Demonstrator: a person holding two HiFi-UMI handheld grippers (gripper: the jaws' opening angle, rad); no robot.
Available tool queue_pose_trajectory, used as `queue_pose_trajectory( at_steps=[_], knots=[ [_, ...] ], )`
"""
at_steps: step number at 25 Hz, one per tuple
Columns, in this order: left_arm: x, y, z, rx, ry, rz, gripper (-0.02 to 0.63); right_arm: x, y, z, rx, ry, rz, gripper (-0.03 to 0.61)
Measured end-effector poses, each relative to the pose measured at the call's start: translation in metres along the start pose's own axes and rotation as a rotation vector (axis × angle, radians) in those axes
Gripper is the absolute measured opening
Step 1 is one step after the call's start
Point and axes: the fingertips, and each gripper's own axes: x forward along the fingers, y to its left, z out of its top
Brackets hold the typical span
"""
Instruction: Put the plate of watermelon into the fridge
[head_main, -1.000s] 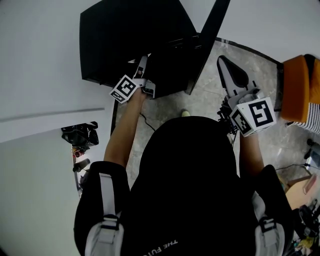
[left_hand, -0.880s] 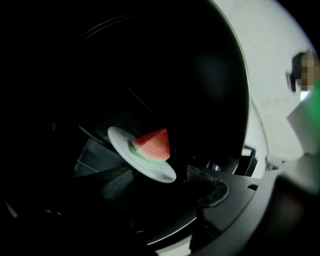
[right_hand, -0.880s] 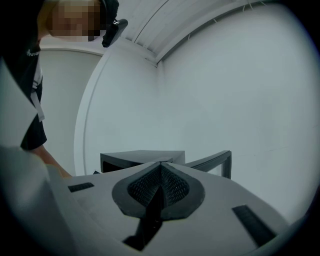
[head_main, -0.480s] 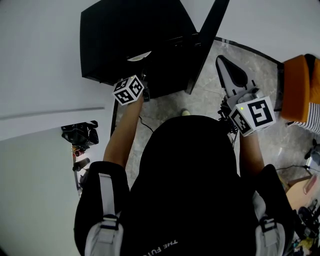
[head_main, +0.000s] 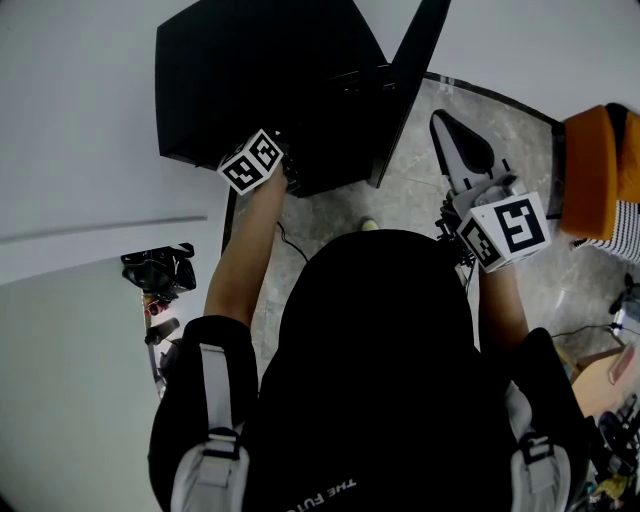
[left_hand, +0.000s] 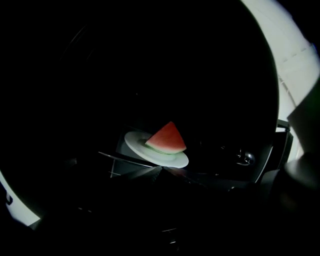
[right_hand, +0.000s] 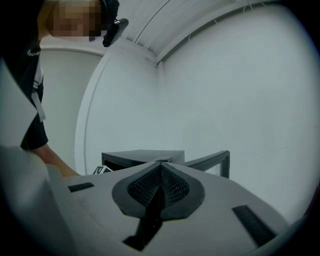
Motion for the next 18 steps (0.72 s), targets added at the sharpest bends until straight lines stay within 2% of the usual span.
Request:
queue_pose_trajectory(
  at_steps=[8, 15, 18],
  knots=[
    [0.002, 0.002, 0.002, -0.013, 0.018, 0.024, 0.014, -0.002, 0.000, -0.001, 0.002, 0.007, 0.006, 0.006],
    [-0.039, -0.013, -0.006, 0.004, -0.027, -0.053, 0.014, -0.012, -0.011, 0.000, -0.023, 0.021, -0.010, 0.006],
    [-0.065, -0.022, 0.000, 0.052, -0.063, -0.087, 0.014, -0.018, -0.016, 0.001, -0.030, 0.026, -0.019, 0.006]
  ],
)
